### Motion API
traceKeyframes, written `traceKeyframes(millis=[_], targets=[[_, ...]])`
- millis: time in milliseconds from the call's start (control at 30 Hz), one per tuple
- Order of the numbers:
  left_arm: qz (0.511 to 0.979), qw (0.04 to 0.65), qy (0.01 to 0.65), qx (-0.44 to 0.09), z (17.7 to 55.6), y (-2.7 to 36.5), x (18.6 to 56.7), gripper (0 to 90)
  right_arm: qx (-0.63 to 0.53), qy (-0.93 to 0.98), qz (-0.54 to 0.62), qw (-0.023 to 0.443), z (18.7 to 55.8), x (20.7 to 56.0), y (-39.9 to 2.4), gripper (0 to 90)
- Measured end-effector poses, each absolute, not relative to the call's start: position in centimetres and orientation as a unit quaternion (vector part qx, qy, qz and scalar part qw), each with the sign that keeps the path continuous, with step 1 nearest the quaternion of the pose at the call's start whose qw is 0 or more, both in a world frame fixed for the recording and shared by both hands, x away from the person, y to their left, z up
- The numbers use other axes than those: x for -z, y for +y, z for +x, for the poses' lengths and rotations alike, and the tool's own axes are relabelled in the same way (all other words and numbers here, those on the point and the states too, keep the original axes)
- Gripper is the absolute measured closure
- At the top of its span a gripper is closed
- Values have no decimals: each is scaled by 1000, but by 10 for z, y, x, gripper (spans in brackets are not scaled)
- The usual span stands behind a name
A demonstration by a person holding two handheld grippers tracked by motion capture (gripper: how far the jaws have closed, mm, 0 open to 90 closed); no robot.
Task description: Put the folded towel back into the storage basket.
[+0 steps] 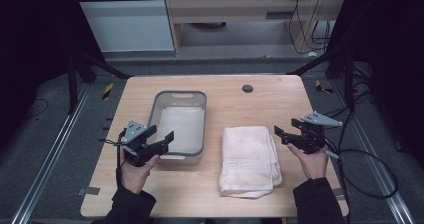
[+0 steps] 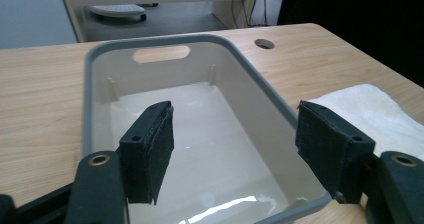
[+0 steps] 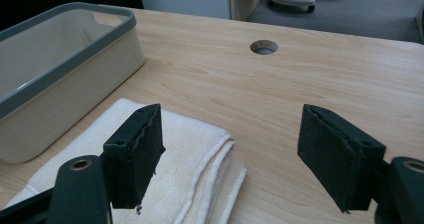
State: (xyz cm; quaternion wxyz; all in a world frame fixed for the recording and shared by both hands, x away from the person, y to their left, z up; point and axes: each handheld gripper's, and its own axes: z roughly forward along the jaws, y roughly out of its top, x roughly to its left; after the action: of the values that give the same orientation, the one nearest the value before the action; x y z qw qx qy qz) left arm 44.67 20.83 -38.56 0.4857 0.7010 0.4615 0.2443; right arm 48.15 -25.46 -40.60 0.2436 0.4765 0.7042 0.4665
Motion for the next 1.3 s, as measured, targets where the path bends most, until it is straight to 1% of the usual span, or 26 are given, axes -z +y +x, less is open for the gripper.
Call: traceKeyframes(millis=[200,500,833,1300], targets=[[712,491,444,-235,441,191,389,304,-468,708,472,237,484,407,-251,262],[721,496,428,-223,433,174,391,303,-473,710,469,231,486,407,-246,257],[733,494,422,-203,432,157,399,308,-470,714,468,224,489,410,-244,247],[748,490,405,-189,430,130,408,313,-451,727,470,216,496,418,-238,241]])
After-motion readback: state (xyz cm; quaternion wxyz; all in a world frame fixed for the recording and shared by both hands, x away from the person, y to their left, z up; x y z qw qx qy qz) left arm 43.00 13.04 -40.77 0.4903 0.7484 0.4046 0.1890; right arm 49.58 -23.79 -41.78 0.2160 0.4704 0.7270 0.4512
